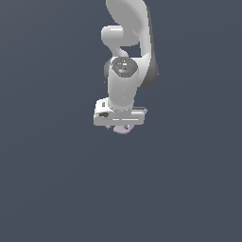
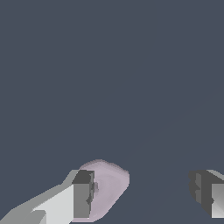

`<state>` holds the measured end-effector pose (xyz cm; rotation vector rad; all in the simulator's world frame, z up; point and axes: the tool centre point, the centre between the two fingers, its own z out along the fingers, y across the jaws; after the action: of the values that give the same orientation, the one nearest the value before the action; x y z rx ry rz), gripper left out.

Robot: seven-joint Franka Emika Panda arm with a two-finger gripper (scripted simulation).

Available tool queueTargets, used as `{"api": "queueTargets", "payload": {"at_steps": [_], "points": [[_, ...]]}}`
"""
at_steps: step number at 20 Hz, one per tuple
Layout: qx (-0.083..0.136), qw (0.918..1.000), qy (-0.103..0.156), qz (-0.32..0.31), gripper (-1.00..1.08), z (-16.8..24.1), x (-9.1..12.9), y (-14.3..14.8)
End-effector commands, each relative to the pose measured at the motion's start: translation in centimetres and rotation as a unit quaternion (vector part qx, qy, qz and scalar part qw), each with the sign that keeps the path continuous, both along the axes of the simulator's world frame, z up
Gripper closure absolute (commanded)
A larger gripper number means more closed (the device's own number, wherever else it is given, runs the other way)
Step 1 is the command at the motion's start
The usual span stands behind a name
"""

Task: Pick up the object and move it to a goal position.

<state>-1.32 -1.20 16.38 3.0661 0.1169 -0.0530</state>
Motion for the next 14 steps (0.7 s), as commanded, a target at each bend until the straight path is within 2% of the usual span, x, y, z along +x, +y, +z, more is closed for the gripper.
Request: {"api": "queueTargets", "payload": {"at_steps": [1, 9, 14], "points": [[-0.011, 0.9999, -0.005, 0.005, -0.6, 1.3, 0.0, 0.2], [-0.058, 0.9977, -0.028, 0.022, -0.6, 7.7, -0.2, 0.8], [-0.076, 0.996, -0.039, 0.026, -0.6, 10.4, -0.5, 1.0]]}}
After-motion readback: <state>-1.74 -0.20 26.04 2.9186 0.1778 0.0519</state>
